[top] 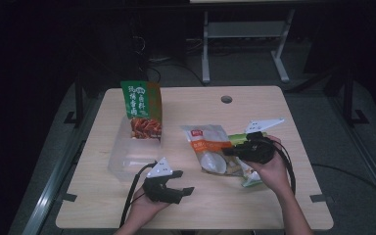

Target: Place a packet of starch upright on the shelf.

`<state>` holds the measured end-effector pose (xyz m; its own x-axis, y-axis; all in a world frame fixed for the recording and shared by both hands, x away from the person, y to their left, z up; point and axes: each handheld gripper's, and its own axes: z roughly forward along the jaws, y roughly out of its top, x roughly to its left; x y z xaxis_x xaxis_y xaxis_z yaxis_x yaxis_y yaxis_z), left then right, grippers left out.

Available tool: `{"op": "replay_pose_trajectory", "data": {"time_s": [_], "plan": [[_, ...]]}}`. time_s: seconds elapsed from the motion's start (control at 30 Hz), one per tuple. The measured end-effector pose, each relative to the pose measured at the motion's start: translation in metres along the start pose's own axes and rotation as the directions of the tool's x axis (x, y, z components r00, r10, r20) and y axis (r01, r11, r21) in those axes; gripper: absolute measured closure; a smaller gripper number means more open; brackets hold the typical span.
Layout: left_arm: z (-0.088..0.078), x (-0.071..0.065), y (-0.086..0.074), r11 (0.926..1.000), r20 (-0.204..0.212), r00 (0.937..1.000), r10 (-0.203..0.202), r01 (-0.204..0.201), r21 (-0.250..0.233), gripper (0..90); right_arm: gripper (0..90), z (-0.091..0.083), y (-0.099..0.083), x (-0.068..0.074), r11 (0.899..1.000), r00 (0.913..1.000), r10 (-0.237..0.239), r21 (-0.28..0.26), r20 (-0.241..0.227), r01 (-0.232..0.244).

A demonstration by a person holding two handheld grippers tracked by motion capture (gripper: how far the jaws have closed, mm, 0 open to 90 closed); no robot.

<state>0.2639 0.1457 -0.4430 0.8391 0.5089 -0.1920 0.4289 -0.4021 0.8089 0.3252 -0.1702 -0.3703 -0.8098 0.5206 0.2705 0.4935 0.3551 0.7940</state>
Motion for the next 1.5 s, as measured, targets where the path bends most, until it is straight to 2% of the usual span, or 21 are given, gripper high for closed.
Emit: {"op": "replay_pose_trajectory", "data": {"time_s": [0.23,0.33,0.37,0.43,0.57,0.63,0.73,0.8,0.83,0.87,0.93,1.0,1.13,1.27,1.5], "plan": [[0.002,0.0,0.0,1.0,0.014,0.9999,0.0,0.0,0.001,30.6,90.0,0.002,0.002,0.013,0.999,0.9982,-0.039,-0.011,-0.046,0.038],[0.003,0.0,0.0,1.0,0.021,0.9998,-0.001,0.001,-0.001,31.3,90.0,0.002,0.003,0.017,0.999,0.9974,-0.051,-0.013,-0.051,0.05],[0.004,0.0,0.0,1.0,0.027,0.9996,-0.005,0.005,-0.005,31.4,90.0,0.003,0.004,0.022,0.997,0.9944,-0.071,-0.023,-0.079,0.069],[0.005,0.0,0.0,0.9996,0.033,0.9992,-0.021,0.021,-0.016,32.0,90.0,0.003,0.006,0.025,0.997,0.9923,-0.078,-0.024,-0.096,0.076],[0.006,0.001,0.001,0.9974,0.045,0.9979,-0.046,0.048,-0.054,34.6,90.0,0.007,0.01,0.034,0.993,0.9826,-0.112,-0.038,-0.148,0.108],[0.007,0.001,0.001,0.9965,0.048,0.9976,-0.05,0.053,-0.064,37.2,90.0,0.009,0.011,0.037,0.991,0.9774,-0.132,-0.027,-0.165,0.129],[0.008,0.0,0.0,0.9951,0.045,0.9975,-0.054,0.058,-0.081,49.0,90.0,0.017,0.008,0.038,0.99,0.9689,-0.141,-0.007,-0.203,0.142],[0.008,-0.001,-0.001,0.9947,0.028,0.9982,-0.052,0.055,-0.087,58.7,90.0,0.025,0.005,0.039,0.987,0.9667,-0.15,0.029,-0.207,0.16],[0.007,-0.001,-0.001,0.9939,0.02,0.9987,-0.046,0.048,-0.099,65.8,90.0,0.027,0.003,0.037,0.988,0.9636,-0.145,0.022,-0.225,0.154],[0.006,-0.002,-0.001,0.9922,0.015,0.9984,-0.055,0.057,-0.111,69.3,90.0,0.026,0.003,0.037,0.989,0.9644,-0.14,0.019,-0.224,0.148],[0.004,-0.003,0.0,0.9896,-0.001,0.9989,-0.048,0.047,-0.136,77.5,90.0,0.026,0.002,0.036,0.988,0.9706,-0.145,0.033,-0.192,0.154],[0.004,-0.005,-0.001,0.9882,-0.006,0.9985,-0.055,0.054,-0.143,81.1,89.8,0.025,0.0,0.033,0.987,0.9731,-0.143,0.041,-0.18,0.153],[0.005,-0.007,-0.002,0.9868,-0.008,0.9986,-0.053,0.051,-0.153,83.8,88.9,0.024,-0.001,0.031,0.987,0.9739,-0.124,0.074,-0.19,0.141],[0.006,-0.01,-0.002,0.9876,-0.033,0.9987,-0.038,0.033,-0.153,85.3,87.9,0.026,-0.006,0.026,0.982,0.9837,-0.11,0.135,-0.143,0.129],[0.004,-0.01,-0.002,0.9888,-0.038,0.9988,-0.03,0.024,-0.147,86.1,84.7,0.031,-0.01,0.022,0.987,0.9838,-0.08,0.125,-0.16,0.101]]}}
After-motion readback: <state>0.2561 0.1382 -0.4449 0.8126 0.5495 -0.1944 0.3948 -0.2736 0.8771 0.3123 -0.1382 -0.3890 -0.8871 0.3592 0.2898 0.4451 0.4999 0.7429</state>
